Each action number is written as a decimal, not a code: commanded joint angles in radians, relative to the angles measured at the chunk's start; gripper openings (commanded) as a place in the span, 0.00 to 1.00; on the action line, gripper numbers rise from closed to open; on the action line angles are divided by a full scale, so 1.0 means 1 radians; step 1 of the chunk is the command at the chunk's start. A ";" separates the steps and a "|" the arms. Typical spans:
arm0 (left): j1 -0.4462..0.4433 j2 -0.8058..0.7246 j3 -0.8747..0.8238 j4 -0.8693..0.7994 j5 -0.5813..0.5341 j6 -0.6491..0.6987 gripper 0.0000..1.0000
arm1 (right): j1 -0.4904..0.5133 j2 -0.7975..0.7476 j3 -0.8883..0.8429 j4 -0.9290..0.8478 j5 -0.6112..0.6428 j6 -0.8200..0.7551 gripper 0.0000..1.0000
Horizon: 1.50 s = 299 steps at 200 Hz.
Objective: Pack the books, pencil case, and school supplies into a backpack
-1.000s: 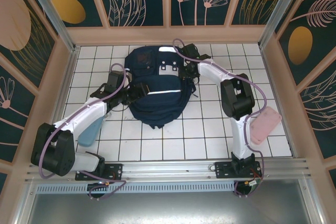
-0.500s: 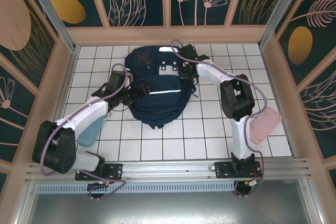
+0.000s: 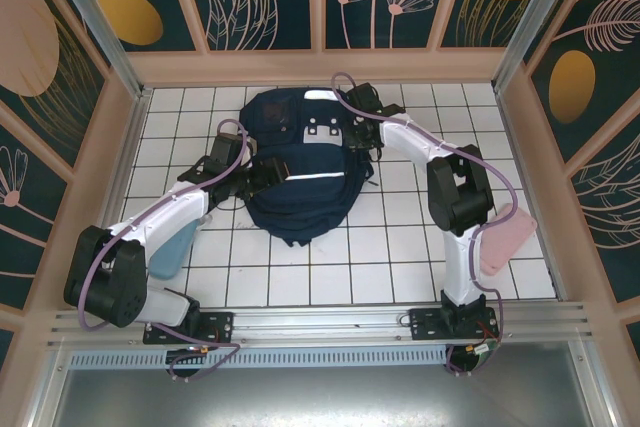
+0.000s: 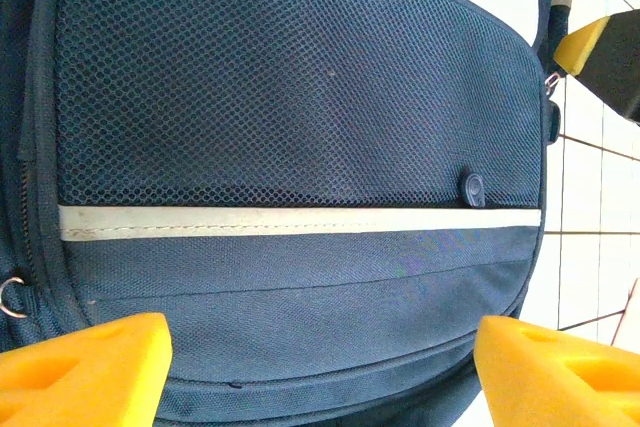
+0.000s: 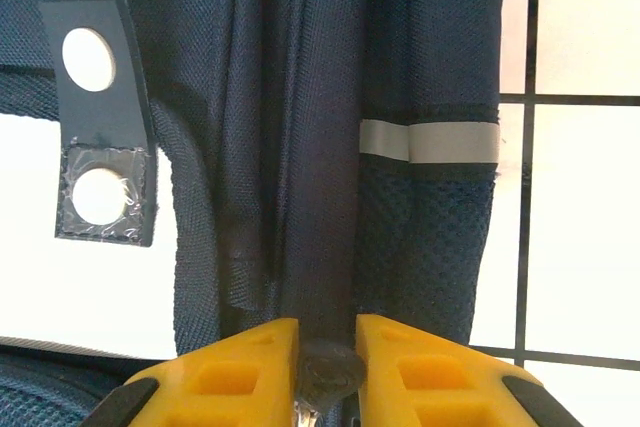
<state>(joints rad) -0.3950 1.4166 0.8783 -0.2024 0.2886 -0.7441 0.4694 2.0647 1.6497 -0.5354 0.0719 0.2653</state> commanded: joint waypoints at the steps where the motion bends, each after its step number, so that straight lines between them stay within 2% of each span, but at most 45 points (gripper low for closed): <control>1: -0.004 0.005 0.021 0.000 0.007 0.019 0.80 | -0.011 -0.015 0.006 -0.018 -0.022 -0.001 0.22; 24: -0.005 0.007 0.021 0.000 0.007 0.019 0.80 | -0.013 -0.011 0.007 -0.025 -0.022 0.004 0.20; 63: -0.007 0.008 0.025 0.010 0.015 0.021 0.80 | -0.007 -0.061 -0.040 0.003 -0.041 -0.003 0.00; 112: -0.025 0.053 0.067 0.028 0.029 0.038 0.79 | 0.003 -0.265 -0.309 0.157 -0.148 -0.089 0.00; 153: -0.100 0.146 0.165 0.054 0.018 0.044 0.78 | 0.006 -0.372 -0.460 0.202 -0.208 -0.121 0.00; 191: -0.168 0.331 0.296 0.086 -0.007 0.026 0.67 | 0.015 -0.401 -0.532 0.247 -0.199 -0.159 0.00; 232: -0.181 0.495 0.410 0.085 -0.086 -0.011 0.50 | 0.060 -0.439 -0.611 0.328 -0.178 -0.290 0.00; 263: -0.181 0.601 0.493 0.036 -0.122 -0.030 0.46 | 0.072 -0.459 -0.627 0.299 -0.209 -0.370 0.00; 299: -0.181 0.667 0.552 0.022 -0.121 -0.042 0.43 | 0.163 -0.489 -0.648 0.264 -0.300 -0.431 0.00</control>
<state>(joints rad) -0.5789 1.9949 1.4006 -0.1738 0.2165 -0.7719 0.5613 1.6333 1.0306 -0.2169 -0.1062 -0.0948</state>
